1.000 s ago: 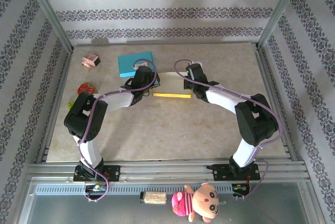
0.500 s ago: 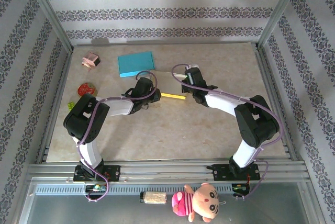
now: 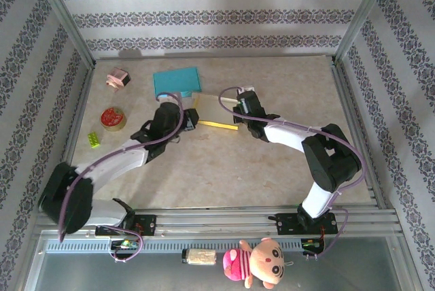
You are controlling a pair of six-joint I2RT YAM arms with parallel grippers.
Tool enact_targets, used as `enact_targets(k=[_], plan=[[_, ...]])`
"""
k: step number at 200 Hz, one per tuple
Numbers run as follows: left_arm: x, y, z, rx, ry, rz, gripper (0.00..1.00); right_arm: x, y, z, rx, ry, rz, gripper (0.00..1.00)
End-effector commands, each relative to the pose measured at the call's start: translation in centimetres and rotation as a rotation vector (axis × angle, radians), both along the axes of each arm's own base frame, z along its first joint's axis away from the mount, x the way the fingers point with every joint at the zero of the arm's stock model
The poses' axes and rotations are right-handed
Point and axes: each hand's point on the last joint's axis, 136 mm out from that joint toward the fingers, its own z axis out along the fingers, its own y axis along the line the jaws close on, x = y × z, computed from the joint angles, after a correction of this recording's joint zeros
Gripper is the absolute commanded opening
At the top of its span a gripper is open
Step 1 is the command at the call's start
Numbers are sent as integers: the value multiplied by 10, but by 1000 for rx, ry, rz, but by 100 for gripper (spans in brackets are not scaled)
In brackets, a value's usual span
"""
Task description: Fold the paper box
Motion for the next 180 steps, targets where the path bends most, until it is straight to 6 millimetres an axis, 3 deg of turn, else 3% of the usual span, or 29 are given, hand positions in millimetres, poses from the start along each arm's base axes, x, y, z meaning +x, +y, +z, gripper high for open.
enact_targets(k=[1, 33, 51, 70, 89, 121, 133, 164, 180], plan=[[7, 47, 20, 117, 74, 113, 28, -36, -8, -63, -115, 203, 50, 0], [45, 68, 22, 67, 185, 36, 43, -39, -5, -73, -112, 217, 57, 0], [67, 62, 18, -1, 229, -42, 50, -41, -2, -77, -116, 219, 66, 0], [84, 40, 12, -37, 265, -162, 56, -43, 0, -77, -123, 215, 82, 0], [100, 27, 0, -71, 272, -215, 56, -45, 3, -77, -131, 210, 100, 1], [116, 25, -34, -65, 327, -202, 56, -46, 4, -75, -142, 203, 113, 2], [118, 23, -50, -68, 356, -209, 54, -47, 5, -76, -145, 204, 123, 2], [109, 17, -79, -90, 417, -242, 37, -50, 6, -82, -153, 215, 134, 4], [102, 21, -91, -72, 442, -231, 34, -51, 7, -82, -144, 219, 136, 6]])
